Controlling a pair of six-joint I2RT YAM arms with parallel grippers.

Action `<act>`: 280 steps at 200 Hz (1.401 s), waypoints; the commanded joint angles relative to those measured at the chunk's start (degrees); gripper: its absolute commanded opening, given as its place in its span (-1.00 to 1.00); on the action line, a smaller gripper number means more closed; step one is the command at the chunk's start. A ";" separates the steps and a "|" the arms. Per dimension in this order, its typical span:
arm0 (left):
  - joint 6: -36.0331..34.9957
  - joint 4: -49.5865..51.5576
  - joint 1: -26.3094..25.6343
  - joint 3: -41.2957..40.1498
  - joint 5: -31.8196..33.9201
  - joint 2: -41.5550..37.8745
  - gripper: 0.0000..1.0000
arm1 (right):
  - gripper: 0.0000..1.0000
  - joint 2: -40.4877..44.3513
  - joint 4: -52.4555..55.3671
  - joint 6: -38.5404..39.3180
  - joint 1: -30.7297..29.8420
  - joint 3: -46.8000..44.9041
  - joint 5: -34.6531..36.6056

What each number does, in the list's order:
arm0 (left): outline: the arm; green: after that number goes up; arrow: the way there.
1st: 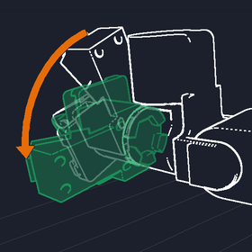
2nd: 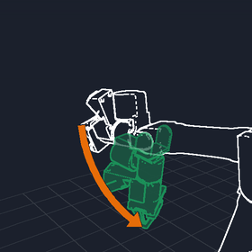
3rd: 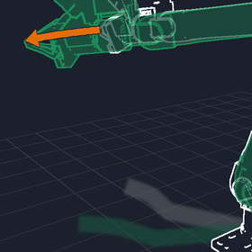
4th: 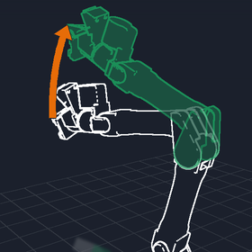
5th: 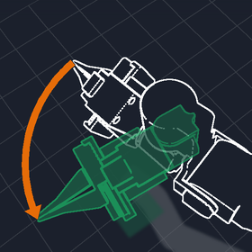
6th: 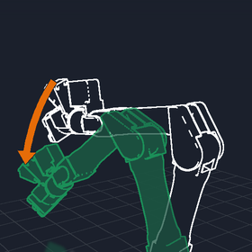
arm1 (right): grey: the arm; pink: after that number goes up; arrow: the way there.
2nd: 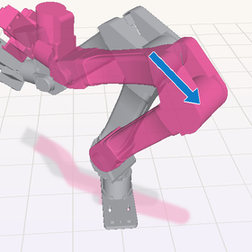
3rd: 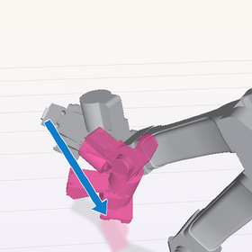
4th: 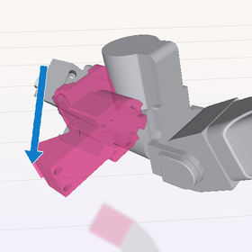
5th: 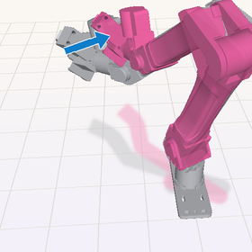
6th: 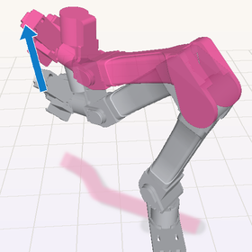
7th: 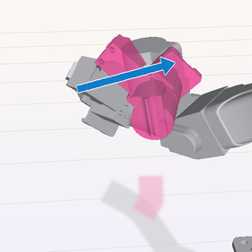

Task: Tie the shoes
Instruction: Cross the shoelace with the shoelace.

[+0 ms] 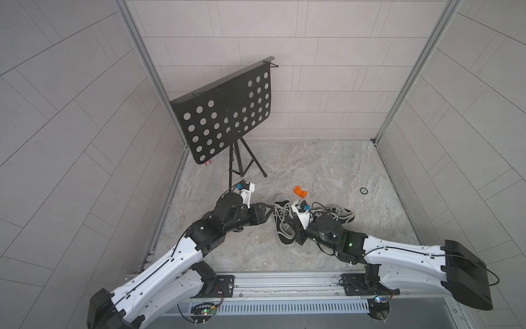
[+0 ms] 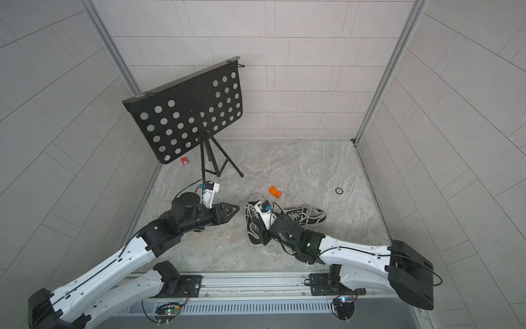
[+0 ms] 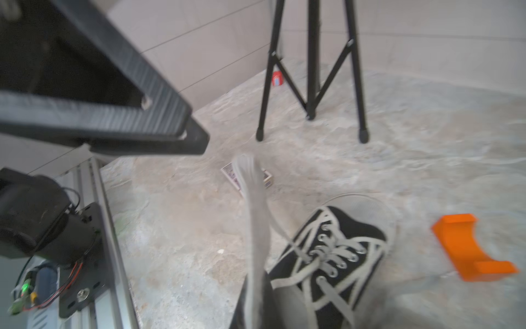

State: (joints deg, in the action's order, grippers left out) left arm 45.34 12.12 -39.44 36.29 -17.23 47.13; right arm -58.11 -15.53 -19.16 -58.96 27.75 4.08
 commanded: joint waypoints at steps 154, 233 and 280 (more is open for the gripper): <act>-37.92 -26.35 -0.29 9.62 -27.43 35.70 0.65 | -1.00 -0.46 40.02 12.68 13.88 28.55 -7.51; -34.31 -28.69 -0.29 2.67 -26.52 33.97 -0.17 | -1.00 -8.84 39.47 9.67 22.42 31.86 -9.35; -32.14 -19.98 -0.31 6.25 -17.79 34.05 -0.87 | -1.00 -19.14 36.38 7.36 26.87 32.84 -7.87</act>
State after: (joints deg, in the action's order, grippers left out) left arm 12.32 -13.39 -39.57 39.53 -39.88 81.28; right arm -73.30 22.39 -9.72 -33.65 59.55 -5.04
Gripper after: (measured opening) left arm 0.127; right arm 0.049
